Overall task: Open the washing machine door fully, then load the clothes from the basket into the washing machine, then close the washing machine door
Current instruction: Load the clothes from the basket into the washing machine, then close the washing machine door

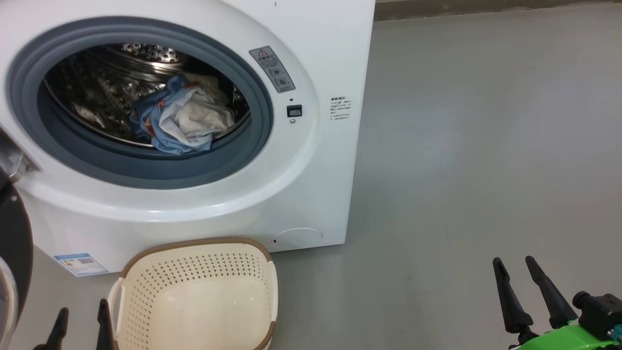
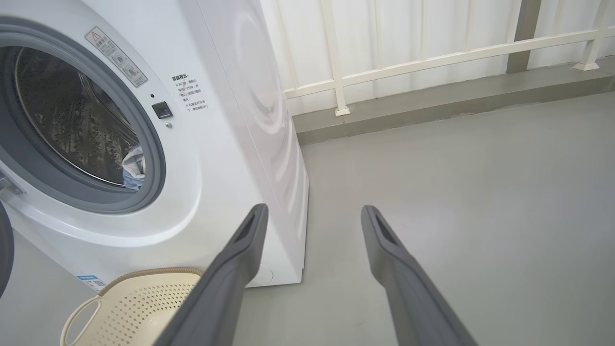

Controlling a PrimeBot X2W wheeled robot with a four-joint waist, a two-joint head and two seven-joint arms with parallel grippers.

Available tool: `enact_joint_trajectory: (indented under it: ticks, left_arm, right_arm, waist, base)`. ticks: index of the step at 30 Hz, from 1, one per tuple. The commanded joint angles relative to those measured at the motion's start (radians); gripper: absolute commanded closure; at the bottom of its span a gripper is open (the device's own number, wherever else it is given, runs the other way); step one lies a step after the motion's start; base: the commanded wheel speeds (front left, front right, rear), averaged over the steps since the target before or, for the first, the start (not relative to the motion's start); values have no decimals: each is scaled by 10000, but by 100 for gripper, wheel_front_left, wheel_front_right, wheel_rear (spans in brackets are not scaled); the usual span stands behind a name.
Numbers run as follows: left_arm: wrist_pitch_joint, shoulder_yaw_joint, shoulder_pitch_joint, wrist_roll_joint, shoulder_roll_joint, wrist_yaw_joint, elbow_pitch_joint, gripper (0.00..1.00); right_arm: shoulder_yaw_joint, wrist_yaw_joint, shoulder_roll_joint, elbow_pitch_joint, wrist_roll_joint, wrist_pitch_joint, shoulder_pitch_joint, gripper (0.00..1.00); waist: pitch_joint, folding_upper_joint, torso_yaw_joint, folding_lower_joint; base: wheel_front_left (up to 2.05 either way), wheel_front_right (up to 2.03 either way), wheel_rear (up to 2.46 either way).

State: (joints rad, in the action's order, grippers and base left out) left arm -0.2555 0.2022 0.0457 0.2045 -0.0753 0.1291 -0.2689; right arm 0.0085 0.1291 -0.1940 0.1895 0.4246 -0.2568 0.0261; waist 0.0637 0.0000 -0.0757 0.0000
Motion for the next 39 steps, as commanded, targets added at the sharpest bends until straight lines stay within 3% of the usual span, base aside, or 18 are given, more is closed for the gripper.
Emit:
enact_joint_trajectory:
  ticks: [1,39]
  left_arm:
    - [-63,370,-26,-93,-114,15,333,0]
    - [-63,216,-134,-8,8,15,601,0]
  right_arm:
    - [144,16,-174,-295,16,-49,53,0]
    - [182,16,-68,-343,-21,-49,-95,0]
  waist:
    - [-29,0,10,0]
    - [150,0,130,0]
  base:
    - [0,0,0]
    - [0,0,0]
